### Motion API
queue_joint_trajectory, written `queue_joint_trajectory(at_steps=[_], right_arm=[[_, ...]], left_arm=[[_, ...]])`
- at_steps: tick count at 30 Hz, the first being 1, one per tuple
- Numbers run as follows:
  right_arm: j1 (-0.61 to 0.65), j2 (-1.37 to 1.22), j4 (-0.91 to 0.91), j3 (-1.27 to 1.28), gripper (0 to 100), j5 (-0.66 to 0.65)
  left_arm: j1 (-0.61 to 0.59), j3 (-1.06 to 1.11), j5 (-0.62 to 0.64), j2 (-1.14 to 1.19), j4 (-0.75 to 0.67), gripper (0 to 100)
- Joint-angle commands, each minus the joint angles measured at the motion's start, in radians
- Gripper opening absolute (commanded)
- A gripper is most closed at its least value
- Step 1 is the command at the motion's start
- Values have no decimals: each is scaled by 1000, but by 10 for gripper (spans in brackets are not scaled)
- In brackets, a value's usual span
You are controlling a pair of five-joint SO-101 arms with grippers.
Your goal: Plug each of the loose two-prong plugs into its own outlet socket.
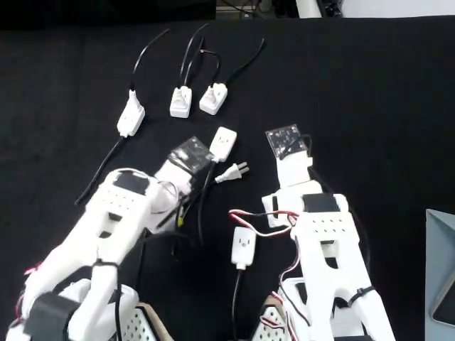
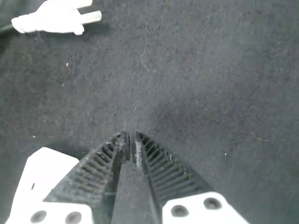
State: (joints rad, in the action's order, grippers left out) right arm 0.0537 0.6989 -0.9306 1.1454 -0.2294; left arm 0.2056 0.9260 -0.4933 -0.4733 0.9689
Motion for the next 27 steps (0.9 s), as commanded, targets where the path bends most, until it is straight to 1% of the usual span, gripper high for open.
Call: queue_joint_trajectory(at_steps=[1,3,6,9,12,14,17,21,25,27], right_arm=[[-12,21,14,-18,21,-9],[-8,21,11,-35,22,-9],[37,21,6,-76,22,-44],[132,21,-34,-125,22,-133],[235,21,-86,-188,23,-184],[302,21,-121,-234,24,-219],[399,19,-176,-291,85,-269],[516,-1,-235,-351,172,-290],[624,-110,-239,-400,188,-298],[664,-193,-238,-447,188,-298]], left_arm=[[-102,-8,14,-115,-11,231],[-176,-2,20,-181,-8,227],[-283,2,100,-285,54,227],[-403,25,203,-390,101,227],[-529,90,321,-496,100,227],[-590,145,377,-559,100,227],[-628,228,419,-654,100,227],[-661,314,423,-783,98,227],[-743,367,482,-914,98,227],[-771,392,488,-979,98,227]])
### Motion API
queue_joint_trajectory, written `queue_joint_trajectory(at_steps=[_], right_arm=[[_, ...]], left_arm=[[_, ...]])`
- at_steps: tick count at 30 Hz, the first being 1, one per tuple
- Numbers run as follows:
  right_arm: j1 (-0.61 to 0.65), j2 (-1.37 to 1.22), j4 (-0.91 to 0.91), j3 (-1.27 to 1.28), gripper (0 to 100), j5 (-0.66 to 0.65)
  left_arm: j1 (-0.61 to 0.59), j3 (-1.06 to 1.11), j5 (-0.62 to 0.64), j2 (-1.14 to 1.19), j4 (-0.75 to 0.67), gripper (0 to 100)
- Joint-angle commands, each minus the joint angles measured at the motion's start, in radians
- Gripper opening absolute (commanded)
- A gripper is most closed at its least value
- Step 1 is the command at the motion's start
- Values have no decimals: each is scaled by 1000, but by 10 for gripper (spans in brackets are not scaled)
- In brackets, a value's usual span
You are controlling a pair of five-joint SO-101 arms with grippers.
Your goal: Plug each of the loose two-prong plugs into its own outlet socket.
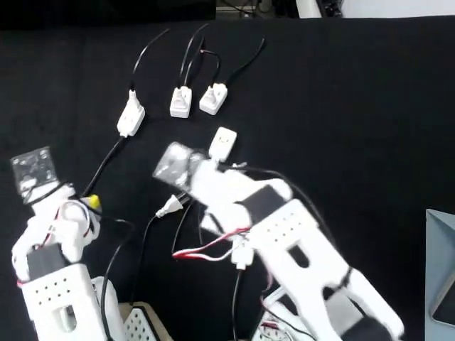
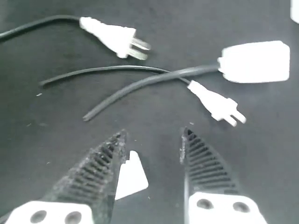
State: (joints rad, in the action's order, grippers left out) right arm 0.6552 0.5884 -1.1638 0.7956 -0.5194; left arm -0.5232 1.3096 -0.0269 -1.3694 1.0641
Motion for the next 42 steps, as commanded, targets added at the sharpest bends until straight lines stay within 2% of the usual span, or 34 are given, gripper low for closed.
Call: queue_joint_trajectory(at_steps=[1,5,12,16,23,42], right_arm=[[75,-130,-3,-128,188,-8],[84,-318,12,-269,192,-20],[86,-561,8,-429,312,-104],[112,-634,8,-469,312,-164],[178,-736,8,-562,312,-170],[176,-1027,5,-760,308,-293]], left_arm=[[-48,21,21,-115,5,227],[-51,71,26,-219,8,227],[-53,110,25,-304,14,227],[-53,113,21,-304,14,227],[-48,114,21,-305,12,227],[-47,116,20,-304,12,227]])
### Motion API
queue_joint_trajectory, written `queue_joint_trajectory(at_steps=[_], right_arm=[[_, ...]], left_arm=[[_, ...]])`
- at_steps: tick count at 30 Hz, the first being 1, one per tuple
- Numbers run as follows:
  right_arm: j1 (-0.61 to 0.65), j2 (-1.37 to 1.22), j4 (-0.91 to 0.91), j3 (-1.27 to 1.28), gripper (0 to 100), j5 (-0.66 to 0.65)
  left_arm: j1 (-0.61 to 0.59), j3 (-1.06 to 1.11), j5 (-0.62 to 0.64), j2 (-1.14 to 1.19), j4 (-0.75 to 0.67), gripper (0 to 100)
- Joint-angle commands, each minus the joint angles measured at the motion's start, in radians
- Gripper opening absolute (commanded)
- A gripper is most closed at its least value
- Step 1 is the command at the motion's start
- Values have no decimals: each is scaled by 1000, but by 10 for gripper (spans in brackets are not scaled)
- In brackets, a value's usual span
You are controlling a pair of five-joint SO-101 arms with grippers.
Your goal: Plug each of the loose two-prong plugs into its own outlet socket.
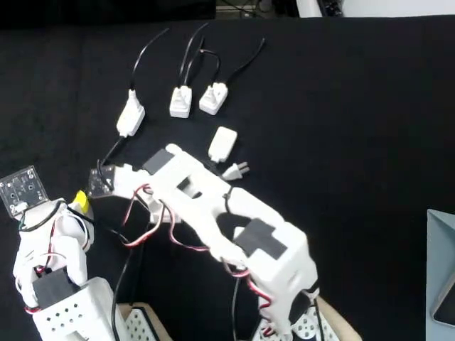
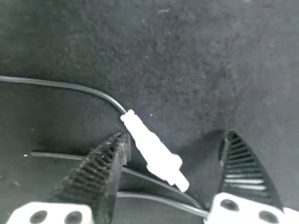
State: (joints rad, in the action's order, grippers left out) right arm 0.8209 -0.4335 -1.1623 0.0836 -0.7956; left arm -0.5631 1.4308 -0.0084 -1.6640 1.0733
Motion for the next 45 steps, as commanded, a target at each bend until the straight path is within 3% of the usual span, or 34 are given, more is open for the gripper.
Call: queue_joint_trajectory(at_steps=[1,6,17,25,32,45], right_arm=[[6,-7,-9,-48,294,-17],[-5,-7,-71,-53,175,-18],[-5,-7,-72,-53,13,-18],[-21,36,-153,-64,12,-3],[-86,202,-155,-56,12,132],[-152,458,-144,-7,11,551]], left_arm=[[-7,-5,2,-9,3,227],[-5,-4,2,-9,3,227],[-5,-4,2,-9,3,227],[-5,10,2,-15,-3,227],[-5,10,2,-15,-3,227],[-4,10,6,-15,-5,227]])
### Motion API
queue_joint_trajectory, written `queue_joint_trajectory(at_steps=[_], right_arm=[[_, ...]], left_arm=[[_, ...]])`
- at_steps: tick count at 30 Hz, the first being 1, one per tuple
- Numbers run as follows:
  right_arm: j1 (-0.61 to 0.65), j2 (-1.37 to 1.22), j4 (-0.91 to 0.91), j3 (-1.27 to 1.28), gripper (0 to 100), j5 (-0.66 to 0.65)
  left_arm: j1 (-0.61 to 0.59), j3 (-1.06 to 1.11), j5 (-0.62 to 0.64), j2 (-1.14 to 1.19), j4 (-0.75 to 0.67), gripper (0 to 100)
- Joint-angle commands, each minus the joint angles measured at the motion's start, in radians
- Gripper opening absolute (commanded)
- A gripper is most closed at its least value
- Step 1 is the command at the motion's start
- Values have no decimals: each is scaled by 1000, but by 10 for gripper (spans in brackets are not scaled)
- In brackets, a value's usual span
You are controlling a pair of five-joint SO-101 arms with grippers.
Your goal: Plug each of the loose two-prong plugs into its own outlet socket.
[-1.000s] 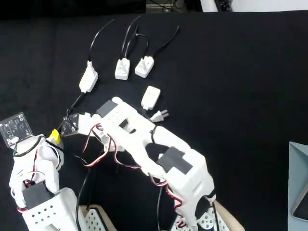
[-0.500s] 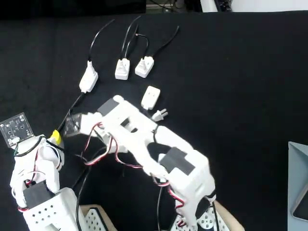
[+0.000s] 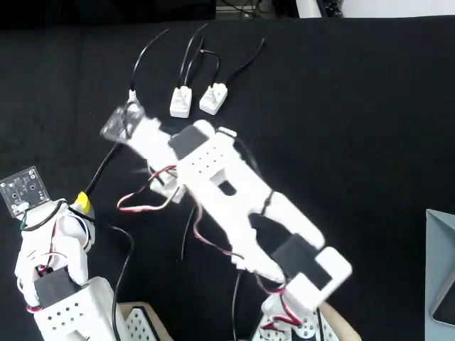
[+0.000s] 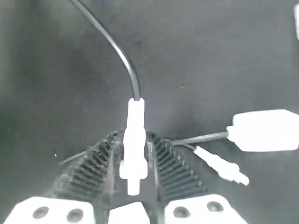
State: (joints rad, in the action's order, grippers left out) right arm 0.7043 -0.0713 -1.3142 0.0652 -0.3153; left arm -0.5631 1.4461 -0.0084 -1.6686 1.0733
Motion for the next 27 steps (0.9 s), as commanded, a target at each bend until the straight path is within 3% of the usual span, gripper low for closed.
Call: queue_joint_trajectory(at_steps=[1,9,15,20,27], right_arm=[[-44,119,18,30,11,98],[-63,315,25,174,13,376],[-63,473,25,268,14,654],[-77,657,94,406,13,664],[-84,1030,431,794,13,629]], left_arm=[[-4,-5,6,-11,-5,227],[97,-5,8,-11,-5,227],[176,1,8,-12,-63,227],[274,1,9,-12,-149,227],[449,1,9,-11,-262,227]])
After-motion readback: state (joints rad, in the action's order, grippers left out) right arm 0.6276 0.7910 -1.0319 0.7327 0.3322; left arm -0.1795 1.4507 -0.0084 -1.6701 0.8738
